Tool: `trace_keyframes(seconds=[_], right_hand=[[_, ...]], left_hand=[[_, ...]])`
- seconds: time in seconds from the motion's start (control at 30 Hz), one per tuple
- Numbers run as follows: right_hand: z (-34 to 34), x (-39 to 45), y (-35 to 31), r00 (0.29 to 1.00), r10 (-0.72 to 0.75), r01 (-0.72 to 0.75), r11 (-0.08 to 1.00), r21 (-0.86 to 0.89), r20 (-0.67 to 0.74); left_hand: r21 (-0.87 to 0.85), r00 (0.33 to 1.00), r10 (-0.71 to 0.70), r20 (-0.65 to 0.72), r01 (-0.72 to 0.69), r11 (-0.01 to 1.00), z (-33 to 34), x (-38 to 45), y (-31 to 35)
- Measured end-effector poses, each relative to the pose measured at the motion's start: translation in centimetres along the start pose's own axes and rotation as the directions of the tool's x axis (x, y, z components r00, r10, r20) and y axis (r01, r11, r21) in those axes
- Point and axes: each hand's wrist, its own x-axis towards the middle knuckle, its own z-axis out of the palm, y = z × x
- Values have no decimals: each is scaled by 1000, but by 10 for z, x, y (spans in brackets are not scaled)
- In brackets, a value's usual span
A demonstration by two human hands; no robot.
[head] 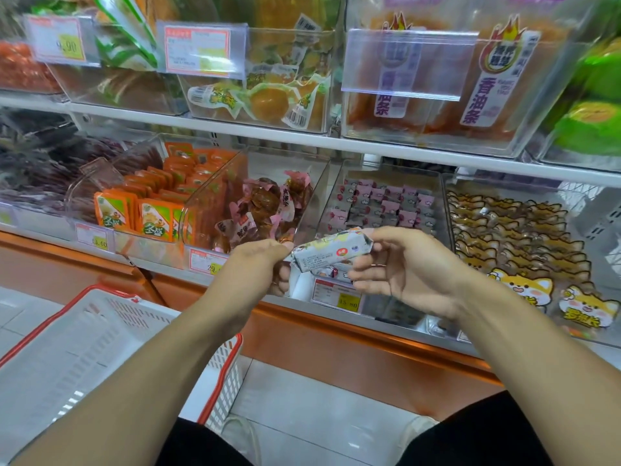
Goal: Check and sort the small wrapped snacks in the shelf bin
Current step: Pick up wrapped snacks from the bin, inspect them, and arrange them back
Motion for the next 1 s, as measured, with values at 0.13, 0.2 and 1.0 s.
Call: trace_keyframes(seconds=[0.13, 0.2, 1.0], right_hand=[[-4, 1, 0, 996, 89, -88, 993, 77, -10], [-4, 3, 2, 997, 65, -64, 998, 27, -36], [-35, 38, -9, 598, -795, 363, 383, -850, -102]], left_hand=[[-187, 992, -124, 15, 125, 974, 5, 3, 0], [-195, 992, -125, -5, 121, 973, 7, 5, -1], [887, 826, 426, 370, -450, 102, 76, 27, -26]])
